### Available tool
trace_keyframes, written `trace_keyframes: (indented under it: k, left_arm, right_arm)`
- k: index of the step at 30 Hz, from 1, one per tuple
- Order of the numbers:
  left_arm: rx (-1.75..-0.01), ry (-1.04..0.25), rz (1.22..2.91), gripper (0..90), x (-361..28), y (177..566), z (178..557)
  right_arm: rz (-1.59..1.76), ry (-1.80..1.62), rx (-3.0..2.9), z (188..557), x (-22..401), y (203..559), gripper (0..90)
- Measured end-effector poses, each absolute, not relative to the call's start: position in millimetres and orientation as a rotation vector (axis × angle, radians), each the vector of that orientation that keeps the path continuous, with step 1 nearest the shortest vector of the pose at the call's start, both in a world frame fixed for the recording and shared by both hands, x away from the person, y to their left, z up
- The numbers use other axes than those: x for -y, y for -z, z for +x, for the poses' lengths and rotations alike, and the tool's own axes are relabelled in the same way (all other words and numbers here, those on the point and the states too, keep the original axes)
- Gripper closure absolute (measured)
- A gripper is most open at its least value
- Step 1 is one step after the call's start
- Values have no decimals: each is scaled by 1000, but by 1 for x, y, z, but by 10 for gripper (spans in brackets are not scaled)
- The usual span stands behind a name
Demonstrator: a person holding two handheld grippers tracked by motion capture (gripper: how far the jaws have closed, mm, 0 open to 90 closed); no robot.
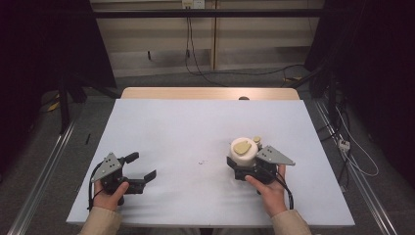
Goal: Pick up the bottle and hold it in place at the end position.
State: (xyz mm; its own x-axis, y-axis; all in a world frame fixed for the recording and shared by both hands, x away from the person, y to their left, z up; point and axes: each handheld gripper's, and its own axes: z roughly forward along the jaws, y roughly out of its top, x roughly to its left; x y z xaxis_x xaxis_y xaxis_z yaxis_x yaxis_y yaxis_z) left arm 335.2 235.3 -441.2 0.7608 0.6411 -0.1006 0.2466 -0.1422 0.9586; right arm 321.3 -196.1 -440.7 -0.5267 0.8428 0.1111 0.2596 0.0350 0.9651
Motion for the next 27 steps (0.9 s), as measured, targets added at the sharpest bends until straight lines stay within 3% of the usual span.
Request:
trace_keyframes:
  k: [27]
  left_arm:
    - [-704, -388, 1710, 34, -236, 440, 335]
  right_arm:
    - [1084, -1563, -1828, 343, 175, 434, 65]
